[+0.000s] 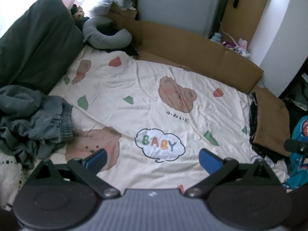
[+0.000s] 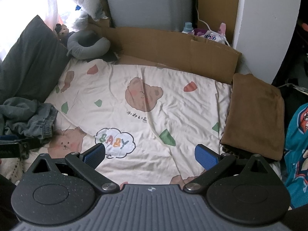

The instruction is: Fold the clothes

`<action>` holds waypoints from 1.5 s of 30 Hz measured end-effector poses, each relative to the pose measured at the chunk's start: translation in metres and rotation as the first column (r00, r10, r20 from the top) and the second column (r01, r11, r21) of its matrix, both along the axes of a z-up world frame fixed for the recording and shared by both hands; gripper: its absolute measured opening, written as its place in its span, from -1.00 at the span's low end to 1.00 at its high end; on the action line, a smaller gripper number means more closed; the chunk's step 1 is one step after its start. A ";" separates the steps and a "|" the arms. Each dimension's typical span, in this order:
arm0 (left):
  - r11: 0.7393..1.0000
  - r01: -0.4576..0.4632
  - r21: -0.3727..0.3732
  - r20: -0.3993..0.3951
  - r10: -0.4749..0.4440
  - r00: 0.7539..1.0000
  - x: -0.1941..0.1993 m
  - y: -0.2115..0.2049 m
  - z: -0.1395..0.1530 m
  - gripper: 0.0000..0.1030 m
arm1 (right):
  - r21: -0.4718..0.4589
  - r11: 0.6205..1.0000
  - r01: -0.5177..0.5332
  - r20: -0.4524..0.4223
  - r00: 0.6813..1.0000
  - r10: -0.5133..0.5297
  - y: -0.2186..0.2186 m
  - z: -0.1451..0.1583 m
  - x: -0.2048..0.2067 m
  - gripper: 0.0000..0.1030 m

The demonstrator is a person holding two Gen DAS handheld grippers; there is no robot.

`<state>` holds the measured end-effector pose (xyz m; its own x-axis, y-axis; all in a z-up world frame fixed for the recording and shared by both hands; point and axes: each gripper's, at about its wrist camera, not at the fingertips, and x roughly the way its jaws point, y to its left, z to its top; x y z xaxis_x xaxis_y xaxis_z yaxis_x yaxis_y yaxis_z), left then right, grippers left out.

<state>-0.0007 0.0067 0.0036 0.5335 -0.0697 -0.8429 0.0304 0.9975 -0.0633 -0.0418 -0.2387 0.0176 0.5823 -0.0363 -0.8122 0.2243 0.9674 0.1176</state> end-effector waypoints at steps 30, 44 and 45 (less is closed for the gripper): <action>1.000 0.026 0.014 0.007 -0.026 1.000 0.009 -0.002 0.011 0.99 | 0.021 0.998 0.063 0.038 0.997 -0.063 -0.002 0.017 0.004 0.98; 0.993 0.113 -0.025 0.063 -0.112 0.992 0.027 0.028 0.104 0.99 | -0.014 0.998 0.058 0.129 0.990 -0.056 -0.002 0.069 0.004 0.98; 0.994 0.110 -0.013 0.069 -0.109 0.992 0.028 0.033 0.111 0.99 | -0.015 0.998 0.055 0.133 0.990 -0.052 -0.001 0.072 0.004 0.98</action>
<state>0.0269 0.0394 0.1142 0.5780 -0.1445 -0.8031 0.1439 0.9868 -0.0740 -0.0374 -0.2399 0.0898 0.6814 -0.0850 -0.7269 0.2597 0.9567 0.1316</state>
